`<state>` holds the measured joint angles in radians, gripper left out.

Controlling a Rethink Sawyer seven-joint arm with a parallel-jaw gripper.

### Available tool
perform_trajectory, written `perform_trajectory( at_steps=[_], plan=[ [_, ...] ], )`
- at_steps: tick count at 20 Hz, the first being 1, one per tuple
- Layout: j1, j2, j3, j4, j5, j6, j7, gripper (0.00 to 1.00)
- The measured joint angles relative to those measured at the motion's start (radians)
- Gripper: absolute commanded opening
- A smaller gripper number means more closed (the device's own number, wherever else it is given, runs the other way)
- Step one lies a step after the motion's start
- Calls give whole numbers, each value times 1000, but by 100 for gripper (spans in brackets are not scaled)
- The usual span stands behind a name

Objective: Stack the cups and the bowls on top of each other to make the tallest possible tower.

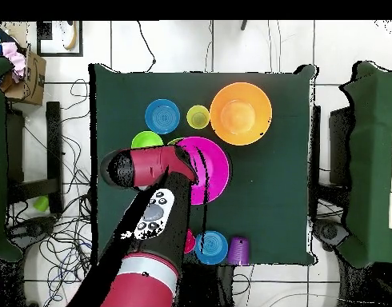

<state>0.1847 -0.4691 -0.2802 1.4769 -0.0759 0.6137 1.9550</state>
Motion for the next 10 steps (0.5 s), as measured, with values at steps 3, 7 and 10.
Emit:
perform_trajectory(
  at_steps=[3, 7, 10],
  plan=[
    [-5, -3, 4, 2, 0, 0, 0, 0],
    [-51, -27, 50, 23, 0, -18, 0, 0],
    [-110, -56, 93, 51, 0, -52, 0, 0]
  ],
)
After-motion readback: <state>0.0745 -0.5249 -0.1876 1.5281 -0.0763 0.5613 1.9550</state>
